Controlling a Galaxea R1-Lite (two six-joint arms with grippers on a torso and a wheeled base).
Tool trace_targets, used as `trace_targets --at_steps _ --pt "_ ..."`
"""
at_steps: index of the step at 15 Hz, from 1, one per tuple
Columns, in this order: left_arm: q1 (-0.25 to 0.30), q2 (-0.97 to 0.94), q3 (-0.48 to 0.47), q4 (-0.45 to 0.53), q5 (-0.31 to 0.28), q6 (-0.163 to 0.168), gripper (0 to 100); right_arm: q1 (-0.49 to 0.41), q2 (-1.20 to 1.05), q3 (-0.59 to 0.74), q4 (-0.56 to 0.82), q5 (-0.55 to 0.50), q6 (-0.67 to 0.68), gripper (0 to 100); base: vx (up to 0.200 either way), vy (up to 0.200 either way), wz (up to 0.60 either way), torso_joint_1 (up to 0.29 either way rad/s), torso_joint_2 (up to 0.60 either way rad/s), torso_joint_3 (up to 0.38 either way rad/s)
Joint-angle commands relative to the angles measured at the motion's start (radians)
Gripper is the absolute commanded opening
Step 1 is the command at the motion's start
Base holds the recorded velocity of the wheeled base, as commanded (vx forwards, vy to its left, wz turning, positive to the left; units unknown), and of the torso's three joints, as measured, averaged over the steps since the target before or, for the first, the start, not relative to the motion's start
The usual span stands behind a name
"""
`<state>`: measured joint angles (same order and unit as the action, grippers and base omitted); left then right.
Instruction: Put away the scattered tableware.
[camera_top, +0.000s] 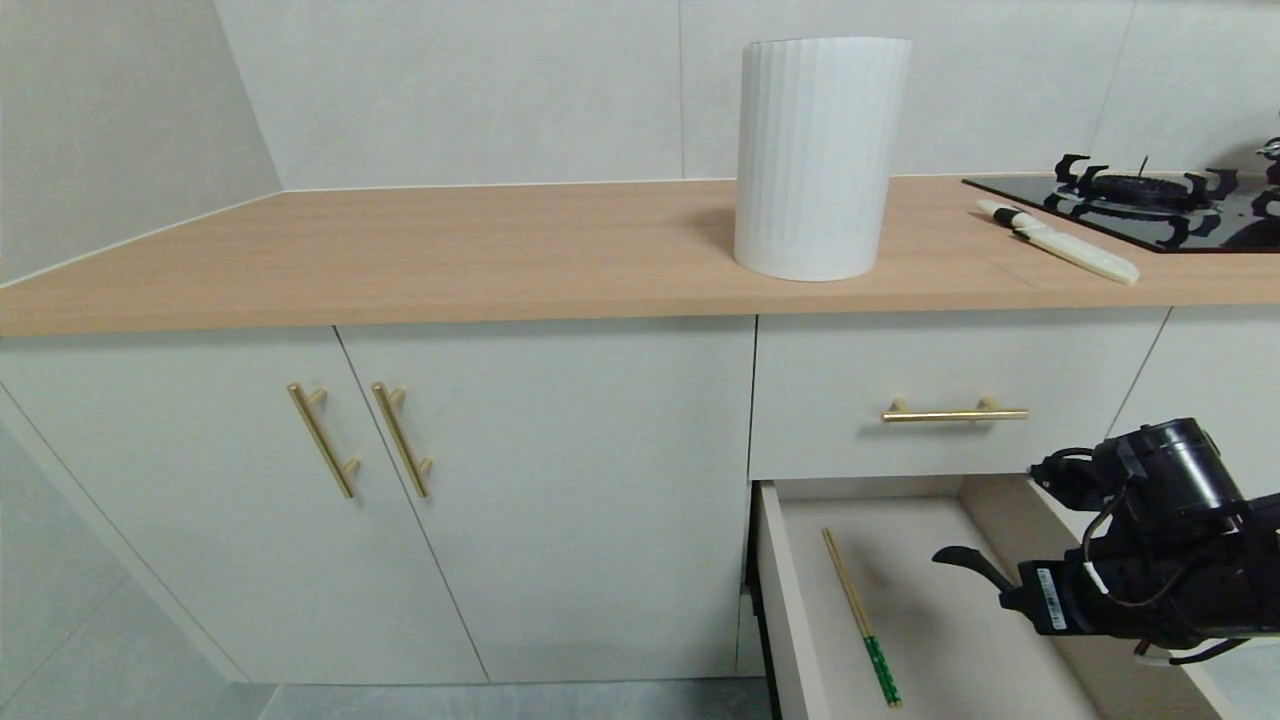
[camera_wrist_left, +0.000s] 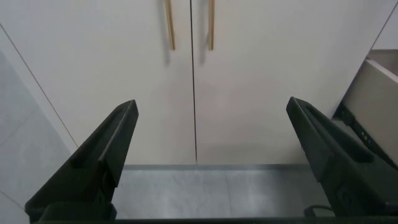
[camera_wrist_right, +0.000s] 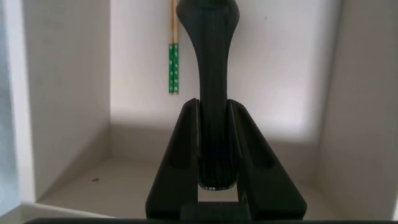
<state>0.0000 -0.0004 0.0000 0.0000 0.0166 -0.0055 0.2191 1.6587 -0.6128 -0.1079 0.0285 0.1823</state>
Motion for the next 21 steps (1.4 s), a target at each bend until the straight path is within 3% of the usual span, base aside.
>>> trace_targets --at_steps 1,5,9,17,21 --pt "0.0 0.0 0.0 0.0 0.0 -0.001 100 0.0 0.001 0.001 -0.009 0.001 -0.001 0 0.0 0.0 0.0 -0.012 0.06 0.046" --pt "0.0 0.0 0.0 0.0 0.0 -0.001 100 0.009 0.046 0.002 -0.087 -0.001 0.002 0 0.0 0.0 0.0 0.0 0.0 0.0" --pt "0.0 0.0 0.0 0.0 0.0 -0.001 100 0.022 0.142 0.024 -0.266 -0.01 0.066 0 0.0 0.0 0.0 0.0 0.0 0.0" --pt "0.0 0.0 0.0 0.0 0.0 -0.001 100 0.022 0.552 0.093 -0.684 -0.098 0.066 0 0.0 0.0 0.0 0.0 0.0 0.0" --pt "0.0 0.0 0.0 0.0 0.0 -0.001 100 0.02 0.601 0.094 -0.742 -0.124 0.066 0 0.0 0.0 0.0 0.0 0.0 0.0"
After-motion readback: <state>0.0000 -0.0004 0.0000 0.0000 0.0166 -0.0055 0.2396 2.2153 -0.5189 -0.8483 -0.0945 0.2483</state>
